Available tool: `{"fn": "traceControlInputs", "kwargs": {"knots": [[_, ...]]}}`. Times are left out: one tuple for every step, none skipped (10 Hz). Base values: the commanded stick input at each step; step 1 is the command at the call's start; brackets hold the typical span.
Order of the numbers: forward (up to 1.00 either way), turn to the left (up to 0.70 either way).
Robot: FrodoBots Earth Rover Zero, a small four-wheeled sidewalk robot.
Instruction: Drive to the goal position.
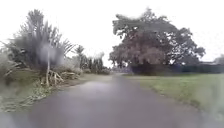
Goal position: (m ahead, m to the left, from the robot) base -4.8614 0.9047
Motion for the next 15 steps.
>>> {"fn": "traceControlInputs", "kwargs": {"knots": [[0.85, 0.0], [0.85, 0.0], [0.85, 0.0], [0.85, 0.0], [0.85, 0.0], [0.85, 0.0], [0.85, 0.0], [0.85, 0.0], [0.85, 0.0], [0.85, 0.0], [0.85, 0.0], [0.85, 0.0], [0.85, 0.0], [0.85, 0.0], [0.85, 0.0]]}}
